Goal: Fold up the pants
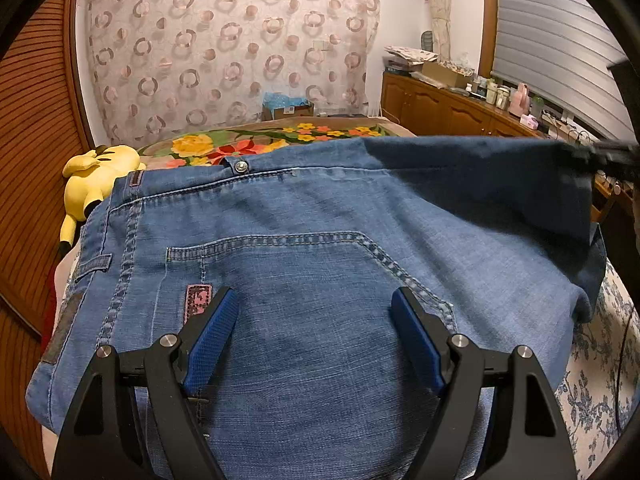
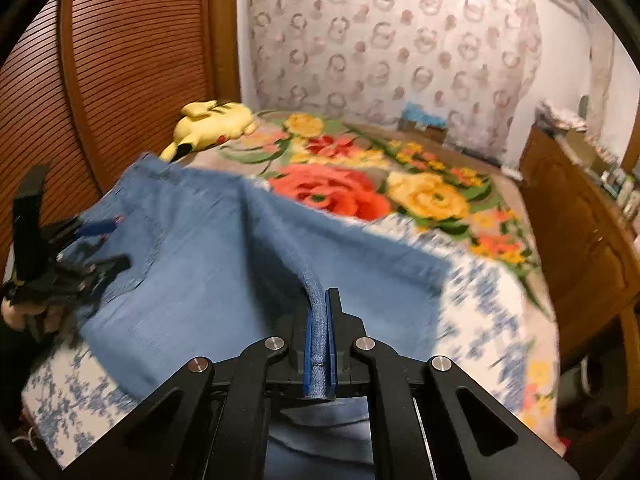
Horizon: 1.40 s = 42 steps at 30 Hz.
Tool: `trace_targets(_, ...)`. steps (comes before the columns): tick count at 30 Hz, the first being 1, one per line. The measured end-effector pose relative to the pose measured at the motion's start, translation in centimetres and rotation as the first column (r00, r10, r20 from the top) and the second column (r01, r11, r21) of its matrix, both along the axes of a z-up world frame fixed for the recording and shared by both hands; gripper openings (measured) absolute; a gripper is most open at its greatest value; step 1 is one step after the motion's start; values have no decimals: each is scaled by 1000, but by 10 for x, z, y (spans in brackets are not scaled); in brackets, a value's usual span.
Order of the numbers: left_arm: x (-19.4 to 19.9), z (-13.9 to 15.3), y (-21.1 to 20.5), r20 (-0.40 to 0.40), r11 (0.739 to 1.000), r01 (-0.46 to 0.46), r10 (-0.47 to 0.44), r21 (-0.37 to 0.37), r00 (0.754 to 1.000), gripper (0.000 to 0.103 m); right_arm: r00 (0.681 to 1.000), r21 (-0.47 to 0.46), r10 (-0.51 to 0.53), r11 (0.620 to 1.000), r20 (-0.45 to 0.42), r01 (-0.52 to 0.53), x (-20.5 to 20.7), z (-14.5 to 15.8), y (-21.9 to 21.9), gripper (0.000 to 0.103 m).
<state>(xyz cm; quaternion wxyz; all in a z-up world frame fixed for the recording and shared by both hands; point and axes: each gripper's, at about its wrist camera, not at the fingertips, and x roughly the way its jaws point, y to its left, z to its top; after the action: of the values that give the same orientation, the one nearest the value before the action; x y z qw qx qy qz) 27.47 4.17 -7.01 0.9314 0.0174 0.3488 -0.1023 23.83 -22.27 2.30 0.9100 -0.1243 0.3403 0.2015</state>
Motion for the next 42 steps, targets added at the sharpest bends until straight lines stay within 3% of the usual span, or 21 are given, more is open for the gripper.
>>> trace_targets(6,2,2,7,-2,1000,-4,4,-6,1000,80,998,-49,-56,997,38,58,33,12,-7,6)
trace_targets(14,2,2,8,-1,1000,-3,3,-6,1000,80,995,-155,-96,983,17,97,80,-15,27,6)
trace_targets(17,2,2,8,-1,1000,-3,3,-6,1000,80,991,-147,-130,981,-15,126,102,-22,35,6)
trace_targets(18,1,2,8,-2,1000,-3,3,-6,1000,80,990,-138,-140,981,-23,136,107,-23,36,9)
trace_targets(19,1,2,8,-2,1000,-4,4,-5,1000,80,988,-138,-153,979,-23,148,111,-23,36,22)
trace_targets(21,1,2,8,-1,1000,-3,3,-7,1000,80,982,-147,-189,971,-4,186,115,-23,35,38)
trace_targets(26,1,2,8,-1,1000,-4,4,-5,1000,80,978,-87,-208,975,-27,205,92,-13,21,41)
trace_targets(36,1,1,9,-1,1000,-3,3,-5,1000,80,988,-14,-122,993,-99,121,33,-16,23,45)
trace_targets(39,0,1,9,-1,1000,-4,4,-5,1000,80,989,-51,-93,995,-111,87,28,-25,29,46)
trace_targets(42,0,1,9,0,1000,-4,4,-4,1000,80,985,-89,-126,989,-120,116,34,-31,23,46)
